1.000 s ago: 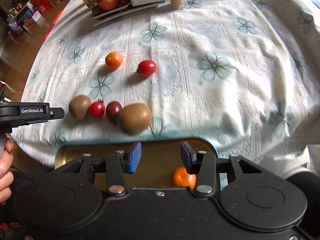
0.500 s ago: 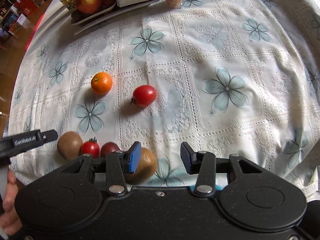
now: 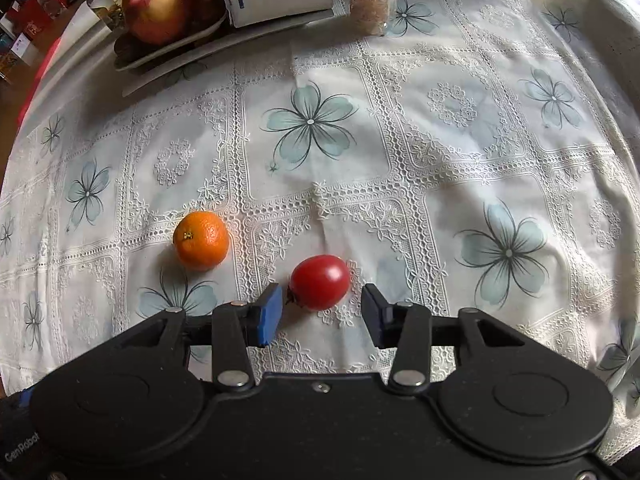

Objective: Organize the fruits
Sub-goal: 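Close the left tool on a brown kiwi while the right tool grasps a red tomato, then carry the kiwi and tomato in both tools over the gold tray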

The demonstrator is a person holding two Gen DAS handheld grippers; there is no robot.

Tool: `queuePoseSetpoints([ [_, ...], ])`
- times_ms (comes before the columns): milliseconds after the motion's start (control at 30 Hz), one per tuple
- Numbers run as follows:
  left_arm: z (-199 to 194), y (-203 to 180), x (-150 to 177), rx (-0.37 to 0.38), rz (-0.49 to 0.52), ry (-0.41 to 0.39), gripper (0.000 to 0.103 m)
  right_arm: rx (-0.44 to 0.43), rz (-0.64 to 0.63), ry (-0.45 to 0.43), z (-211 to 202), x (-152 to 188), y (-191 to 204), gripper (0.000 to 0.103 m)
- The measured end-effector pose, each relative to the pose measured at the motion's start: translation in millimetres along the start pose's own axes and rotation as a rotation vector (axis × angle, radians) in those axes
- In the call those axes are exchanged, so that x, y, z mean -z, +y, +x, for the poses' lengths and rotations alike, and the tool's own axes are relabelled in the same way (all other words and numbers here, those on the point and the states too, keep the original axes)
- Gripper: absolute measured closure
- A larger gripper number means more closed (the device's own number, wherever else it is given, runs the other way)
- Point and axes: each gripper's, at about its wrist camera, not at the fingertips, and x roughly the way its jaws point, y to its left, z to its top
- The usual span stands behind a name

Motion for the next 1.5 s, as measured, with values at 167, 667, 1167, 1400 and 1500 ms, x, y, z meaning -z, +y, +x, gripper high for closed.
queuePoseSetpoints([
  [167,-0.4,-0.9,0.6,0.006,0.009,0.001,0.063,0.024,-0.016,-0.002,9.2,-3.9,4.3,0.051],
  [667,-1.5,-5.8,3.2,0.049,0.060,-0.017,0.063,0.007,-0.006,-0.007,10.3,1.0,-3.0,0.057],
  [1167,9.8,-22.8,15.3,0.063,0.152,-0.016,0.062,-0.069,0.052,-0.080,-37.6,49.5,-63.6,0.057],
  [1400,18.2,-25.4,17.9,0.045,0.169,-0.011,0.059,-0.108,0.056,-0.099,-53.0,54.5,-69.2,0.057],
  [1500,22.2,-25.7,18.4,0.034,0.165,-0.010,0.053,-0.125,0.059,-0.093,-52.0,56.2,-69.7,0.057],
])
